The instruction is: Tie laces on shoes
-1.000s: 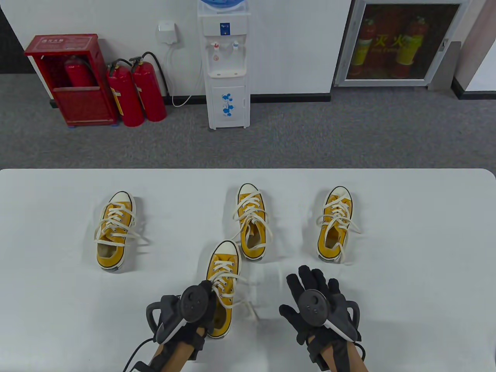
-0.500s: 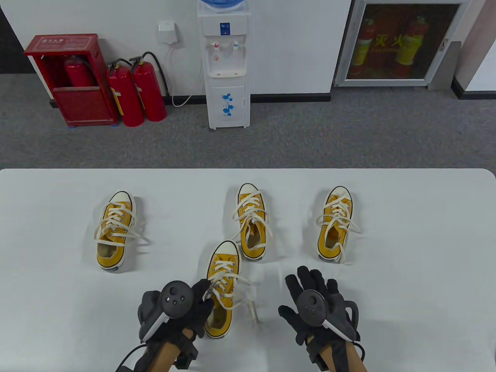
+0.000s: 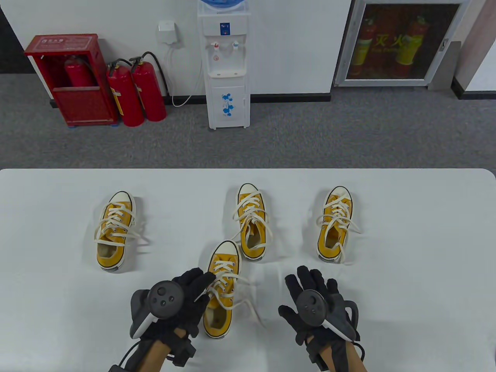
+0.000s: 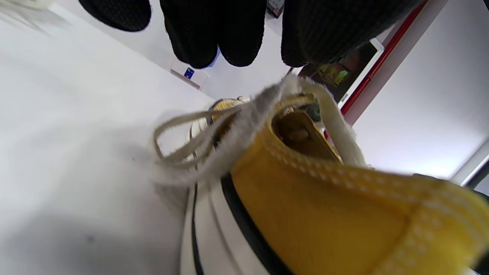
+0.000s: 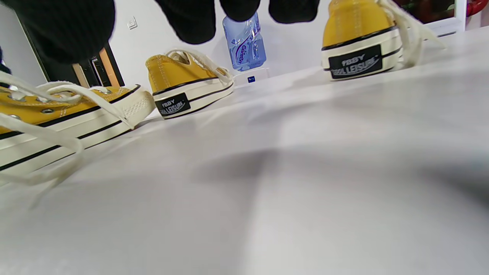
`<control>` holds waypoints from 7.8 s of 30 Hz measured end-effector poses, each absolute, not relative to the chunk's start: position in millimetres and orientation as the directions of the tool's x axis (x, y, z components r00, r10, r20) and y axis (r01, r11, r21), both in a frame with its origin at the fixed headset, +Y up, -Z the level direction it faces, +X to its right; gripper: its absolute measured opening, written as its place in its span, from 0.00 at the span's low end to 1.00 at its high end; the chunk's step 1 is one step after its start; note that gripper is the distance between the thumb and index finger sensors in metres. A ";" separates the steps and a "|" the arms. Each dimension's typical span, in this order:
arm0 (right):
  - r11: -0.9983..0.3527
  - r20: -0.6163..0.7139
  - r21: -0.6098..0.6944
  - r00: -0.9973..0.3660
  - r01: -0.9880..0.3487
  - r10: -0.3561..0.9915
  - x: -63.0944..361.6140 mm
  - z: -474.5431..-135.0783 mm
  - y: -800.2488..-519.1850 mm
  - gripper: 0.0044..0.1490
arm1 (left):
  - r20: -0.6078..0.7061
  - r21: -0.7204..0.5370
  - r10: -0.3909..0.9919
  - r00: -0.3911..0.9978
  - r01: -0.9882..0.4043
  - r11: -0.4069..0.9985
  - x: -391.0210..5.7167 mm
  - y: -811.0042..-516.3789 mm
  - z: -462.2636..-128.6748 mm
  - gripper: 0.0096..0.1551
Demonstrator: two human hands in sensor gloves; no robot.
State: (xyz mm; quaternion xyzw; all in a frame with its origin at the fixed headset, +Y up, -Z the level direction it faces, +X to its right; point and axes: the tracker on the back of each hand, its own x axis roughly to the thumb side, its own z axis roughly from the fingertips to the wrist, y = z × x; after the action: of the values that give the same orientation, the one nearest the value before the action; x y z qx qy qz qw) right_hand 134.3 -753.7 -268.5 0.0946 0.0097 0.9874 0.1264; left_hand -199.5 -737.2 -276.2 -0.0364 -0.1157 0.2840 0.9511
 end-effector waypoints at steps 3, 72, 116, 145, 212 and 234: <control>-0.968 0.186 0.040 -0.950 -0.247 0.250 134.2 -268.5 -753.6 0.53 | 0.209 -0.205 0.544 0.813 -0.508 0.837 -193.0 -746.2 -281.0 0.34; -0.945 0.141 0.045 -0.934 -0.324 0.327 77.0 -295.5 -720.0 0.44 | 0.034 -0.245 0.974 -0.224 -0.947 -0.209 -284.6 -747.9 -281.7 0.17; -0.264 0.362 0.086 -0.217 -0.961 0.907 71.8 -277.0 -678.8 0.25 | 0.113 -0.233 0.993 -0.037 -0.972 -0.009 -271.1 -745.9 -275.0 0.32; -0.328 0.365 0.304 -0.209 -0.895 0.907 8.4 -256.5 -694.4 0.24 | 0.357 -0.263 0.843 0.402 -0.823 0.504 -212.7 -731.5 -252.5 0.30; -0.462 0.231 0.271 -0.409 -0.844 0.883 17.3 -276.3 -730.1 0.25 | -0.040 -0.234 0.965 -0.259 -0.937 -0.261 -251.4 -758.0 -267.7 0.22; -0.518 0.224 0.245 -0.471 -0.820 0.853 32.4 -283.5 -733.2 0.39 | -0.050 -0.268 0.958 -0.283 -0.920 -0.286 -249.1 -757.7 -267.8 0.21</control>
State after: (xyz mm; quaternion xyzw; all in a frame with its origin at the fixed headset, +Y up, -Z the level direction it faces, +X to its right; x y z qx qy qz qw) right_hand 32.4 -733.2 -283.5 0.1603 0.0516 0.8562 0.4884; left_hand -249.1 -757.7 -267.8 -0.1008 -0.0935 0.7955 0.5902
